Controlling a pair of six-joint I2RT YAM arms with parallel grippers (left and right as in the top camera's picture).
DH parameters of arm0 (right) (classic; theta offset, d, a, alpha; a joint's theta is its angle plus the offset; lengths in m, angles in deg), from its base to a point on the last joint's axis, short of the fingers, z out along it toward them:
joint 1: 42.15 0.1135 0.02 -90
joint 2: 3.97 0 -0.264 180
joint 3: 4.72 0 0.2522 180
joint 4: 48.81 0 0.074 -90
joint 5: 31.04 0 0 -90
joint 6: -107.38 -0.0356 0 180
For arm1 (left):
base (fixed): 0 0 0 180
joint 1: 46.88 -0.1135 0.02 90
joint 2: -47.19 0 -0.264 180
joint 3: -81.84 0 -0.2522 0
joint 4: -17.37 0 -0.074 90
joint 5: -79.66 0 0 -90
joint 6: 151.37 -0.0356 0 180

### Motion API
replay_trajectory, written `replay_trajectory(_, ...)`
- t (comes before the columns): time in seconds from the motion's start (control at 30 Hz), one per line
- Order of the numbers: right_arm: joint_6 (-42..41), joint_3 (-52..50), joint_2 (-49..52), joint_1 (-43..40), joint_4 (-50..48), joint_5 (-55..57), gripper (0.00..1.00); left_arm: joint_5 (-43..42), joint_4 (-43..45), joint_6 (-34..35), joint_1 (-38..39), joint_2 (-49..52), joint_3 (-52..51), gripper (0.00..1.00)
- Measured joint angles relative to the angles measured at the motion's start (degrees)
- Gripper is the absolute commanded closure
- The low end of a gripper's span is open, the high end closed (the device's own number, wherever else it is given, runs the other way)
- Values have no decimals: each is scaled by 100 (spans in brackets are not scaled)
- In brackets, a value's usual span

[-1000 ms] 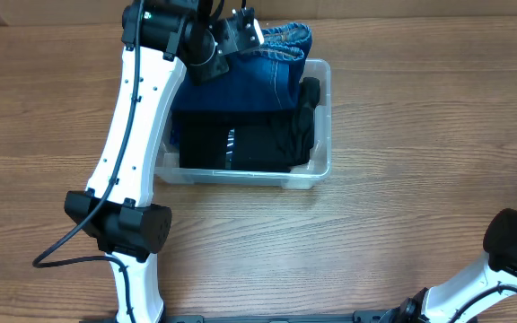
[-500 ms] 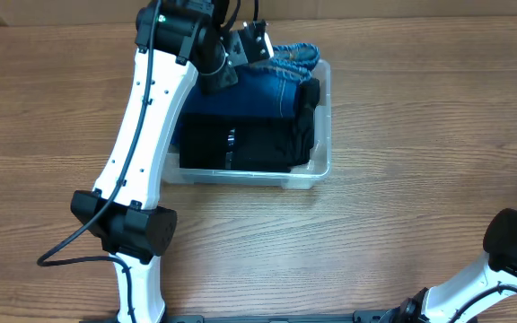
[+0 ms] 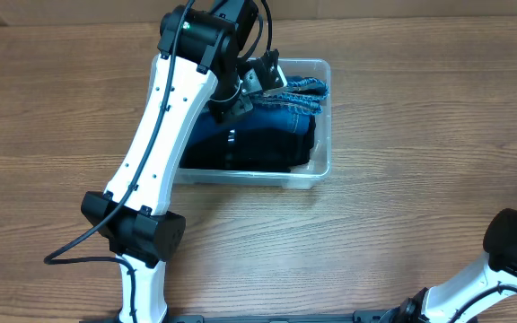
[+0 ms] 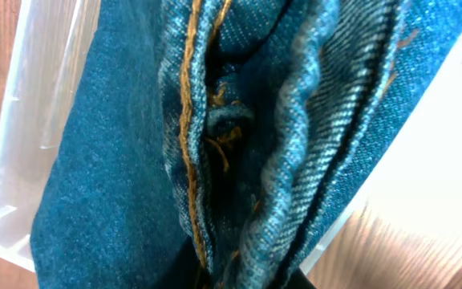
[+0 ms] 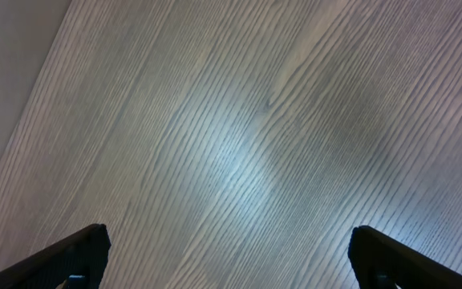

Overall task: Pack container
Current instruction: 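Press and spread the jeans flat inside the container with the left gripper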

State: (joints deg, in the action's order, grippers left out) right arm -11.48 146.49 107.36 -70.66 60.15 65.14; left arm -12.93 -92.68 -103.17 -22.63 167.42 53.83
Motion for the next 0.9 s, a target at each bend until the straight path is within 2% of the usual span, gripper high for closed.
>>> replay_trajectory(0.2, -4, 0, 0, 0, -2, 0, 0, -289, -2, 734, 4, 0, -42, 88)
replay_trajectory(0.37, -2, 0, 0, 0, 0, 0, 0, -584, 13, 935, 4, -50, -673, 84)
replay_trajectory(0.4, -4, 0, 0, 0, 0, 0, 0, -623, 33, 944, 4, -59, -868, 81)
replay_trajectory(0.53, 0, 0, 0, 0, 0, 0, 0, -739, 20, 966, 15, -76, -1613, 51)
replay_trajectory(0.6, -2, 0, 0, 0, 0, 0, 0, -798, -35, 1040, 20, -76, -1668, 45)
replay_trajectory(0.9, -2, 0, 0, 0, 0, 0, 0, -815, 118, 1038, 42, -96, -1480, 48)
